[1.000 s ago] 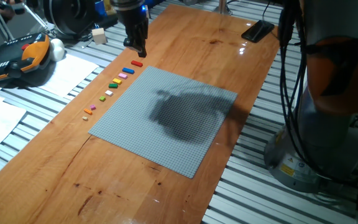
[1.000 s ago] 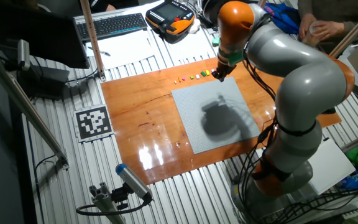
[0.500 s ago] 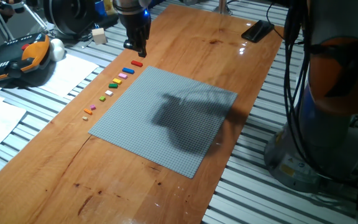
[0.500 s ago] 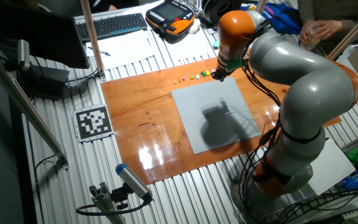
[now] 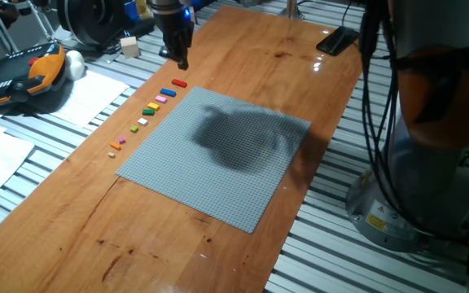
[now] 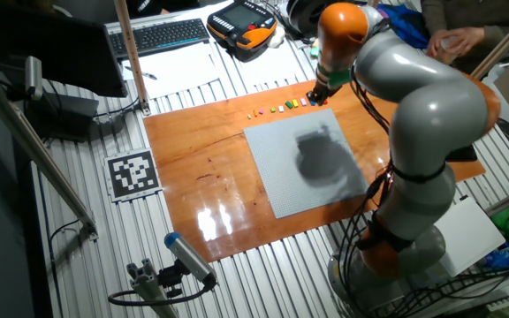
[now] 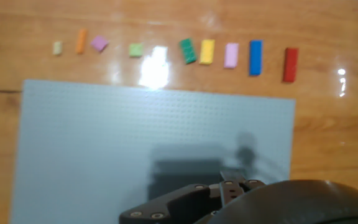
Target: Stack small Lego blocks one on top of the other
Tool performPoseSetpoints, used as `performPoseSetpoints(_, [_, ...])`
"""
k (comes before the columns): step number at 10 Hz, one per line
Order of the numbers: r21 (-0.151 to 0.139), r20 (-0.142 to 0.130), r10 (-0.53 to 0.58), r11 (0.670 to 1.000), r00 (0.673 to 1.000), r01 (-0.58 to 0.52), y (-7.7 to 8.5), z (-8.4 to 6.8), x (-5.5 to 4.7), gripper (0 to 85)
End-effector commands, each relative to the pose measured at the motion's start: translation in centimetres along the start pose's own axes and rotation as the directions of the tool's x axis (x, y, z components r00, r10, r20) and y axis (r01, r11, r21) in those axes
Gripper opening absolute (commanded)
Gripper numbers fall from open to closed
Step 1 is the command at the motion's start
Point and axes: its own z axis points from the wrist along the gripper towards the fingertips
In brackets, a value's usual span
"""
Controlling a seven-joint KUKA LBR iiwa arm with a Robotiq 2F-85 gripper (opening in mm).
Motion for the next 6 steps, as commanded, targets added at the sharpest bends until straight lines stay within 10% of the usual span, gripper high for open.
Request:
performPoseSetpoints(1, [0.005, -0.003, -0.007, 1.0, 1.0, 0.007, -1.6, 0.3, -3.2, 0.0])
performPoseSetpoints(6, [0.022, 0.0, 0.01, 1.0, 1.0, -0.01, -4.7, 0.9, -5.8, 0.0])
